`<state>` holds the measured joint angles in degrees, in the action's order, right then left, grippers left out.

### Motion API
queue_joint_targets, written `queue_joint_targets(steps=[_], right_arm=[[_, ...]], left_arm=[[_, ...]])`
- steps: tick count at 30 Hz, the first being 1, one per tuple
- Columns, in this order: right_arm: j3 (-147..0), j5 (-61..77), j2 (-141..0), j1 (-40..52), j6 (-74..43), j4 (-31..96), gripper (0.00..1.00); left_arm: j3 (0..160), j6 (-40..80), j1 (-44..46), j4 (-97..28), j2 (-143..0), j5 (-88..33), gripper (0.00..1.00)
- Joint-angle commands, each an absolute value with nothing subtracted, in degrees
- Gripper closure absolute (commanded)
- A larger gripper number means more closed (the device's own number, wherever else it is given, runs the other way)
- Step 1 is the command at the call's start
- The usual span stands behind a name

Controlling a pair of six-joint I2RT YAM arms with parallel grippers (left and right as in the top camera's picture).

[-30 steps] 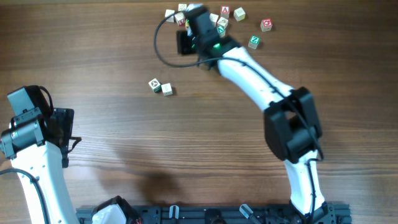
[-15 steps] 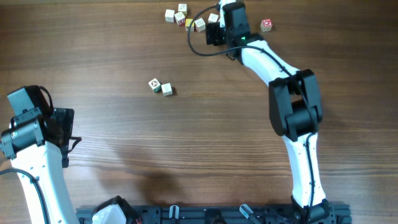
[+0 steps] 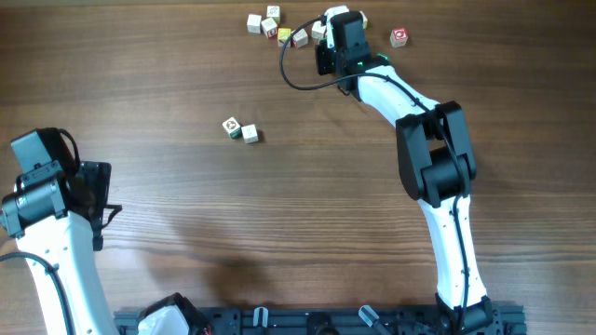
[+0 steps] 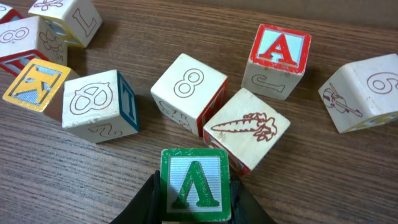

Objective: Form a circle

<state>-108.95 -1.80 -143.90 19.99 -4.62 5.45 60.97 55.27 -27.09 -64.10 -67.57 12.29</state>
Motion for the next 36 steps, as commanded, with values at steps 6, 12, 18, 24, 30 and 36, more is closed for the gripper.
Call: queue_joint_targets(steps=[6, 12, 18, 24, 30, 36], right_arm=[[-109.3, -0.38, -130.72, 21.21, -4.67, 19.14, 0.88], [-109.3, 14.79, -120.01, 22.37, -8.08, 33.15, 0.89], [-109.25, 16.38, -116.88, 28.82, -20.18, 49.84, 0.94], [-104.88, 11.79, -116.9, 41.76, -24.95, 56.03, 0.96], [-92.82, -0.82, -116.9, 51.77, -40.91, 44.27, 0.95], [-84.38, -3.27, -117.01, 55.72, -34.68, 21.82, 0.91]], left_arm=[[60.97, 56.18, -27.44, -64.12, -67.83, 12.23, 0.0], [60.97, 56.18, -27.44, -64.12, -67.83, 12.23, 0.0], [60.97, 56.16, -27.44, -64.12, -67.83, 12.23, 0.0], [60.97, 56.18, -27.44, -64.12, -67.83, 12.23, 0.0], [60.97, 56.18, -27.44, -63.94, -67.83, 12.21, 0.0], [60.97, 56.21, -27.44, -61.49, -67.83, 5.08, 0.0]])
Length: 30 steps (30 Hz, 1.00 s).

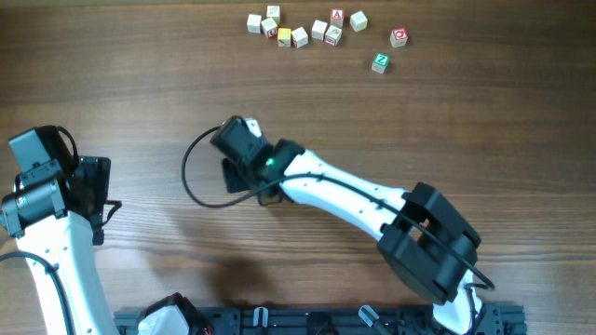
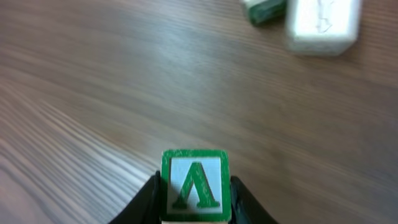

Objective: Form a circle

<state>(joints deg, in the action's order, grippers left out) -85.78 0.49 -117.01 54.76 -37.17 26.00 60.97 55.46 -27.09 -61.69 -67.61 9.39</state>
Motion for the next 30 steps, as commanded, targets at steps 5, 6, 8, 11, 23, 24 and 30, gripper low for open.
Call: queue_joint_targets(steps=[5, 6, 8, 11, 23, 24, 30], right_arm=[[-84.25, -12.29, -120.51, 55.81, -35.24, 15.42, 0.91], [-84.25, -12.4, -121.05, 55.81, -35.7, 14.9, 0.91], [-84.25, -14.28, -122.5, 55.81, -36.34, 13.26, 0.89], [-84.25, -16.73, -123.46, 55.81, -39.27, 12.51, 0.88], [-84.33, -9.98, -123.48, 55.86, -38.98, 11.22, 0.36], [-84.42, -9.98, -123.07, 55.86, -38.98, 11.73, 0.29], [-84.53, -15.09, -110.56, 51.88, -39.18, 22.87, 0.01]], left_arm=[[60.97, 56.21, -27.44, -62.43, -67.83, 3.84, 0.0], [60.97, 56.21, -27.44, -62.48, -67.83, 3.81, 0.0], [60.97, 56.1, -27.44, -62.85, -67.83, 2.55, 0.0], [60.97, 55.7, -27.44, -63.64, -67.83, 1.28, 0.0], [60.97, 55.77, -27.44, -65.65, -67.83, 1.26, 0.0], [60.97, 55.77, -27.44, -65.67, -67.83, 0.93, 0.0], [60.97, 48.93, -24.58, -63.61, -67.85, -3.77, 0.16]])
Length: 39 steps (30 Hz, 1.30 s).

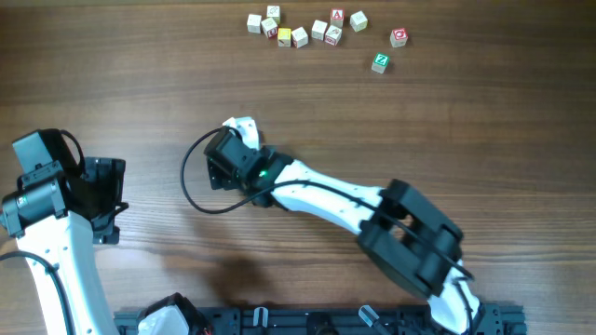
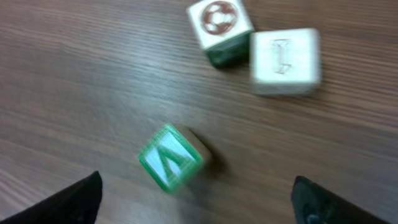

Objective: Form a circle

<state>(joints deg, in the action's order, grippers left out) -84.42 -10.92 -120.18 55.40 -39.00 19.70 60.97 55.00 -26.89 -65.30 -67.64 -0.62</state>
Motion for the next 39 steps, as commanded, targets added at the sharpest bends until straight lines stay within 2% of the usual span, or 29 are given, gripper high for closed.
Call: queue_joint_targets(steps=[1, 5, 8, 13, 16, 18, 19, 22, 31, 39], right_arm=[[-84.53, -15.46, -108.81, 50.52, -39.18, 24.51, 0.0], [-84.53, -14.61, -104.18, 41.71, -39.18, 31.79, 0.0], [-84.51, -6.02, -103.81, 34.28, -38.96, 36.47, 0.0], [-82.43, 4.16, -104.09, 25.89, -35.22, 37.39, 0.0], [-80.47, 4.19, -104.09, 25.19, -32.95, 34.7, 0.0], [-79.46, 3.95, -104.31, 25.19, -33.01, 32.93, 0.0], [-79.13, 3.95, -104.53, 25.19, -33.1, 31.9, 0.0], [-78.28, 3.95, -106.45, 25.19, -33.21, 27.16, 0.0], [-77.87, 4.78, -115.83, 25.08, -34.13, 18.39, 0.0], [-77.87, 3.92, -115.94, 24.99, -35.11, 16.93, 0.0]], left_arm=[[60.97, 46.52, -23.33, -62.96, -67.9, -4.54, 0.18], [60.95, 32.91, -16.34, -60.62, -68.66, -4.14, 0.12], [59.64, 24.84, -12.53, -59.24, -71.11, -2.52, 0.05], [54.96, 16.14, -6.07, -48.21, -77.03, -8.38, 0.02], [54.11, 10.79, -3.4, -40.07, -81.03, -15.84, 0.01], [54.11, 5.91, -1.54, -36.73, -83.24, -17.06, 0.09], [54.11, 3.55, -0.78, -35.94, -84.18, -16.78, 0.09], [54.11, -3.44, 1.61, -35.44, -88.05, -13.85, 0.0], [53.82, -8.4, 2.79, -34.89, -94.21, -10.37, 0.0], [50.22, -8.84, 2.79, -30.55, -95.42, -8.6, 0.08]])
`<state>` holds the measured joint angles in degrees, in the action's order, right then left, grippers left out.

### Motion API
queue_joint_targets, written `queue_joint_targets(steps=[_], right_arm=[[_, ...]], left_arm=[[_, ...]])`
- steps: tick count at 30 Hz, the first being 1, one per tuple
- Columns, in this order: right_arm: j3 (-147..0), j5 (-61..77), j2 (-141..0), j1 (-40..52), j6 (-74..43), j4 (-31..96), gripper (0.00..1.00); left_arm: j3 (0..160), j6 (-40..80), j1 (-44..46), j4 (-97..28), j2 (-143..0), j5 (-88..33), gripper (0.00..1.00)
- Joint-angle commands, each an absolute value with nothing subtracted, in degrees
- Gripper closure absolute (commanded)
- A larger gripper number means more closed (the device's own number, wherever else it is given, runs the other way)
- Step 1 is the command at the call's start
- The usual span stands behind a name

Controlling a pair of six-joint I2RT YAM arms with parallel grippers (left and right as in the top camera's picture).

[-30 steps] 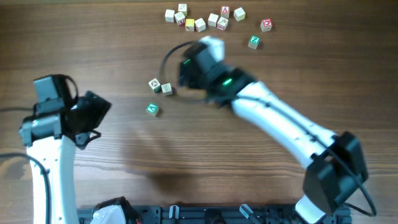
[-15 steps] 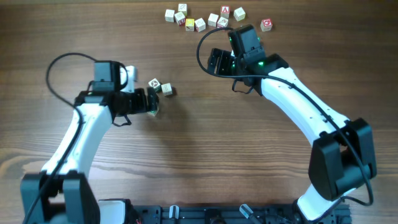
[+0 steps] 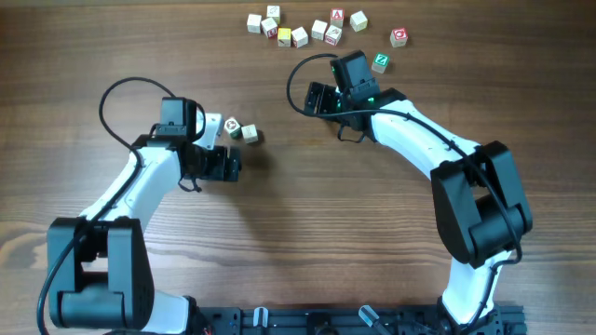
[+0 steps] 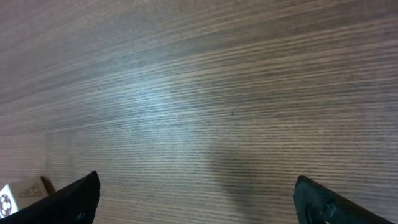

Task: Form a circle
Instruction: 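Move the left gripper in and grasp the green-edged block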

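Observation:
Two wooden letter blocks [image 3: 241, 132] lie side by side left of the table's middle. My left gripper [image 3: 223, 165] sits just below and left of them; its jaws do not show clearly from overhead. The green block does not show. Several more letter blocks [image 3: 300, 37] are scattered along the far edge, with a green one [image 3: 380, 62] a little apart. My right gripper [image 3: 317, 99] [image 4: 196, 199] hovers below that cluster, wide open over bare wood with nothing between its fingers. A block corner [image 4: 15, 193] shows at the lower left of the right wrist view.
A red-framed block [image 3: 399, 37] lies at the right end of the far cluster. Black cables loop above both wrists. The dark wooden table [image 3: 372, 233] stretches to the arm bases at the near edge.
My right gripper, open over the green block beside the pair, has moved back toward the far cluster. My left arm has come from the left edge to the pair of blocks.
My right gripper was shut on a green letter block in the far cluster. Then it held that block near the pair at centre left. Then it stood open with the block lying by the pair. Now it is back near the cluster and my left gripper is at the pair.

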<state>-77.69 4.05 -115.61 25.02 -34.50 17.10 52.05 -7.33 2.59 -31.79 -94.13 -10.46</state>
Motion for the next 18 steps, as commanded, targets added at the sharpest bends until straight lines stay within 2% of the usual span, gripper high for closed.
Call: queue_joint_targets(steps=[1, 4, 6, 7, 10, 13, 18], right_arm=[[-77.87, 3.9, -115.94, 24.97, -35.16, 16.91, 0.01], [-77.87, 3.92, -115.94, 24.99, -35.18, 16.45, 0.0], [-77.87, 3.73, -115.94, 24.99, -35.86, 16.36, 0.0], [-77.87, 3.46, -115.94, 24.99, -36.07, 16.51, 0.0], [-77.87, 3.42, -115.94, 24.99, -36.07, 16.49, 0.0], [-77.87, 3.03, -115.94, 24.99, -36.18, 16.49, 0.0], [-77.87, 3.03, -115.94, 24.99, -36.23, 16.47, 0.0]], left_arm=[[49.67, -8.84, 2.79, -29.5, -95.72, -8.21, 0.08], [48.29, -8.84, 2.79, -26.11, -95.81, -8.21, 0.11], [47.83, -8.84, 2.79, -24.1, -95.81, -8.23, 0.18], [47.83, -8.82, 2.79, -23.73, -95.81, -8.23, 0.27], [47.83, -8.82, 2.79, -23.79, -95.81, -8.23, 0.44], [47.83, -8.82, 2.79, -24.6, -95.81, -8.23, 0.65], [47.83, -10.11, 2.79, -23.2, -95.81, -8.23, 0.69]])
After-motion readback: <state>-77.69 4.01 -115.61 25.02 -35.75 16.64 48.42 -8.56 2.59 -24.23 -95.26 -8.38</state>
